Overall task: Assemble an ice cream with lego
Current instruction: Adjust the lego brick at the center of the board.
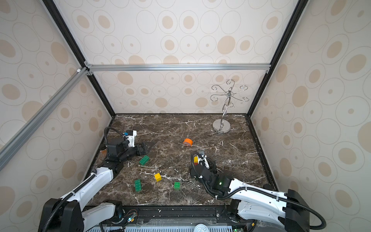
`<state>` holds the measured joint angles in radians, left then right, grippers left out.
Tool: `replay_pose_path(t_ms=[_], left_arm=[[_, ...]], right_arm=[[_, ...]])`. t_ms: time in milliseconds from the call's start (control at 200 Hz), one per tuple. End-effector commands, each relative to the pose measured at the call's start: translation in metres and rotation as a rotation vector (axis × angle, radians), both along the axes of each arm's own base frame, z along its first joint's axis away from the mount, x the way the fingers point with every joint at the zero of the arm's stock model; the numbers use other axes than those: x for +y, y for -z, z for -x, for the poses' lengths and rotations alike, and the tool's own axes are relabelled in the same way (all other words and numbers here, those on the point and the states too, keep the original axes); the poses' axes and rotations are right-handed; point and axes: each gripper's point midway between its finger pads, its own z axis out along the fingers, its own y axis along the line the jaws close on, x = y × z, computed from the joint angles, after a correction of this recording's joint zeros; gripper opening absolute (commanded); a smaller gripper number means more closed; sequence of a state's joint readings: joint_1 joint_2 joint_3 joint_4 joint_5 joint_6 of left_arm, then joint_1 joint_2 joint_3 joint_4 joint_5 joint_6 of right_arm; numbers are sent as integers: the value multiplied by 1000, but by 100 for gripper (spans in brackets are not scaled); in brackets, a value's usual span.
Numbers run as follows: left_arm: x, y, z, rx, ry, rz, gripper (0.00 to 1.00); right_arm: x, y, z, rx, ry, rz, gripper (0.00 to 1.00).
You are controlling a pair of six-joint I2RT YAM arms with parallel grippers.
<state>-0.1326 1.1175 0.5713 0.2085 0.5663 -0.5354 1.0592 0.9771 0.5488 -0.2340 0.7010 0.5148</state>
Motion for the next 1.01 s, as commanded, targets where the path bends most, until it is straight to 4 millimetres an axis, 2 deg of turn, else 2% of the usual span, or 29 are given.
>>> replay_pose_path(t_ms=[0,175,405,1000], left_arm=[[2,-9,-1,-27,-12,11,100],[2,-10,-1,-31,-13,9,100],[3,-10,-2,-30,-15,7,100],[3,-9,-2,-29,-17,4,100]], right_arm=[[-1,-15,-7,-107,48,-43,98],[-5,-12,-8,-130,65,-59,99],[1,-5,-10,-142,58,-100,98],[-4,16,-16,-162,117,-75,99]])
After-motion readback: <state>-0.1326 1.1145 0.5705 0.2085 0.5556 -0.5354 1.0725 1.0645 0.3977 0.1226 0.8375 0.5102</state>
